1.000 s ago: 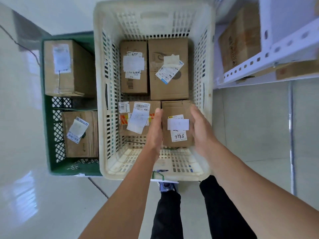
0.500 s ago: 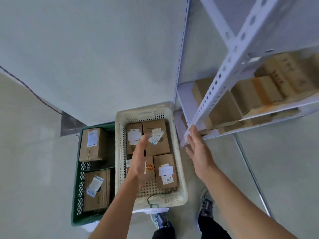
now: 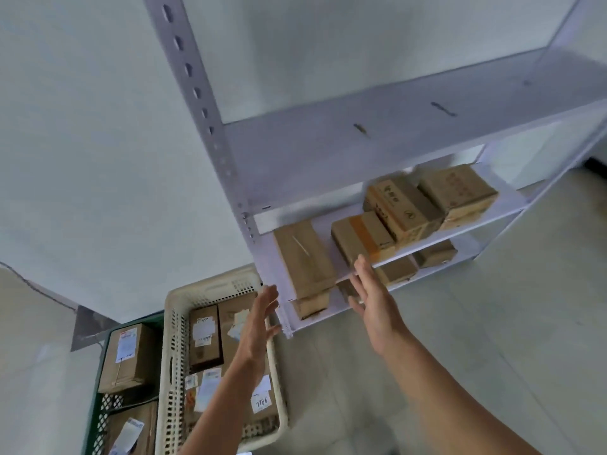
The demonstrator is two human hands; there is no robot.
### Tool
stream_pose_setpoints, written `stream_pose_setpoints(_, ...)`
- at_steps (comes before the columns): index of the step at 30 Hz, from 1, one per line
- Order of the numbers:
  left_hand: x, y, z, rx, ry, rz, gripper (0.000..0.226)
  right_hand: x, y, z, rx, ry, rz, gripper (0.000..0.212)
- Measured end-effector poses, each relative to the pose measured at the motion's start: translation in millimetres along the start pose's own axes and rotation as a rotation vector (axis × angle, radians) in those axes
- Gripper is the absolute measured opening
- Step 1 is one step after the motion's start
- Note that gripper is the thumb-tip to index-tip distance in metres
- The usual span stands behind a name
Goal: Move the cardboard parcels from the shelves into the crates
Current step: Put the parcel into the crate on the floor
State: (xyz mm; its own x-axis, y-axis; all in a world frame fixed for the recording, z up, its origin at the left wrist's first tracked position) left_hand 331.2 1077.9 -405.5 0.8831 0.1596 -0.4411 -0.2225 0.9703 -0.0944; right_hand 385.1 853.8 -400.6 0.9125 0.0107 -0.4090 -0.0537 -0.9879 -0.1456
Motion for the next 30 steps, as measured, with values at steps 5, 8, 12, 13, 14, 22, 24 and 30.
stream_pose_setpoints(5, -3, -114, 13, -0.007, -0.009, -0.035, 0.047, -1, 107, -44, 0.034, 0.039, 0.036, 0.057)
stream_pose_setpoints(8, 0, -173, 17, 0.006, 0.012, -0.073, 0.063, 0, 159, -68, 0.050, 0.060, 0.067, 0.058)
stream_pose_setpoints(12, 10, -235, 24, 0.052, 0.033, -0.134, 0.086, 9, 216, -90, 0.073, 0.062, 0.126, 0.059)
stream_pose_setpoints(13, 16, -247, 26, 0.068, 0.030, -0.145, 0.086, 14, 228, -94, 0.079, 0.058, 0.137, 0.059)
stream_pose_setpoints(14, 21, -260, 28, 0.077, 0.029, -0.156, 0.083, 20, 239, -97, 0.079, 0.053, 0.144, 0.059)
stream_pose_setpoints(22, 109, -355, 39, 0.099, 0.064, -0.180, 0.062, 101, 336, -129, 0.039, 0.003, 0.234, 0.058)
stream_pose_setpoints(24, 134, -383, 42, 0.123, 0.079, -0.217, 0.068, 124, 362, -143, 0.025, -0.011, 0.260, 0.056)
stream_pose_setpoints(30, 195, -447, 39, 0.117, 0.171, -0.229, 0.089, 176, 425, -179, -0.009, -0.047, 0.331, 0.057)
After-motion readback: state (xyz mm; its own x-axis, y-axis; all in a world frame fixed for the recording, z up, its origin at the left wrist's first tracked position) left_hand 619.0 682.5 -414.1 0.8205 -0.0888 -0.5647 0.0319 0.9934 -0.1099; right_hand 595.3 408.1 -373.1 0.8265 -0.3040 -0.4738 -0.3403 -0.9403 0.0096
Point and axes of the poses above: each hand's wrist, its own x-axis towards the middle knuckle, its own y-axis out of the back of the hand, z = x × y, the point moved 10 cm from there along x, towards the middle knuckle, and after that the axes turned 3 degrees about -x, right-handed, at the moved point
